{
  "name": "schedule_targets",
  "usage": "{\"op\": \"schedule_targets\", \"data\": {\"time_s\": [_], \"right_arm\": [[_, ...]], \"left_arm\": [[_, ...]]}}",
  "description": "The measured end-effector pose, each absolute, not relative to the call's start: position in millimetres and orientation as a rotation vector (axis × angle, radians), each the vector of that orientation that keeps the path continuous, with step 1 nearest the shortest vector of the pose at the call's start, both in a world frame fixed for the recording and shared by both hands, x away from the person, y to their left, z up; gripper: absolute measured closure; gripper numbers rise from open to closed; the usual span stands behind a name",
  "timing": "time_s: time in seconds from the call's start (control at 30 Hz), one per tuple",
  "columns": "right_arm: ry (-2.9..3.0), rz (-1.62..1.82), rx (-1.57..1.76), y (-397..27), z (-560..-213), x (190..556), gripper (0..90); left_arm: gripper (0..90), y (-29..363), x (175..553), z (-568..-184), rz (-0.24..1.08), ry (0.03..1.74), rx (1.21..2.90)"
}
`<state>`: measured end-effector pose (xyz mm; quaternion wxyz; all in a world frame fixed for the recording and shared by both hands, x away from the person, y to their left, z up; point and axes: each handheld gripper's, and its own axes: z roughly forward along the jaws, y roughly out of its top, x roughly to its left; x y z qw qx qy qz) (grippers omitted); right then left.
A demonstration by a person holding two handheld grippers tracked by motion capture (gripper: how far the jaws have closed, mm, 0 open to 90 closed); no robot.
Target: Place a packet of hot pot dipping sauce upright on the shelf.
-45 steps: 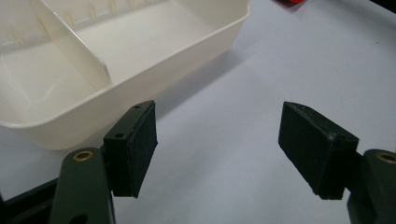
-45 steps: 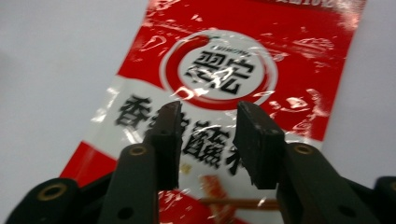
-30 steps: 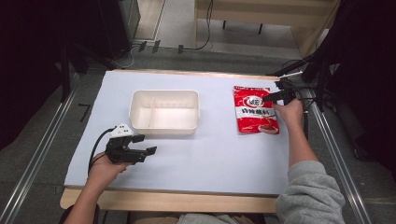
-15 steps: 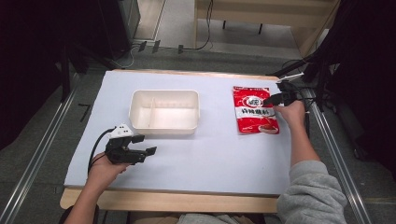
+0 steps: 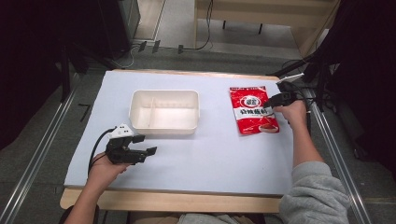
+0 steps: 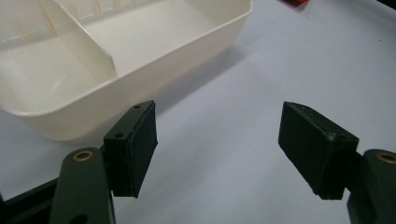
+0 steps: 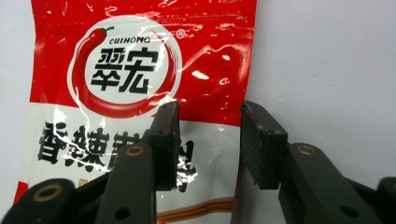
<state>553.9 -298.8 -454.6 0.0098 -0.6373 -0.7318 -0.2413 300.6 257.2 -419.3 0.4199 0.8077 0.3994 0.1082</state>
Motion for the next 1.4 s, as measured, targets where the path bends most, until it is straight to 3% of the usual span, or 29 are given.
{"op": "schedule_targets", "data": {"time_s": [0.57, 0.63, 0.87, 1.4], "right_arm": [[-2.438, -0.525, -2.001, -270.1, -450.3, 550.7, 83.1], [-2.454, -0.542, -2.008, -268.3, -450.8, 547.9, 90.0], [-2.449, -0.6, -1.964, -263.3, -446.5, 547.1, 90.0], [-2.506, -0.917, -1.829, -265.1, -386.2, 514.9, 90.0]], "left_arm": [[29.2, 255.4, 301.4, -419.3, 0.274, 0.993, 2.021], [29.2, 255.0, 301.6, -419.4, 0.27, 0.991, 2.02], [29.2, 255.8, 301.9, -419.1, 0.273, 0.993, 2.018], [29.2, 256.7, 301.4, -418.4, 0.28, 0.995, 2.021]]}}
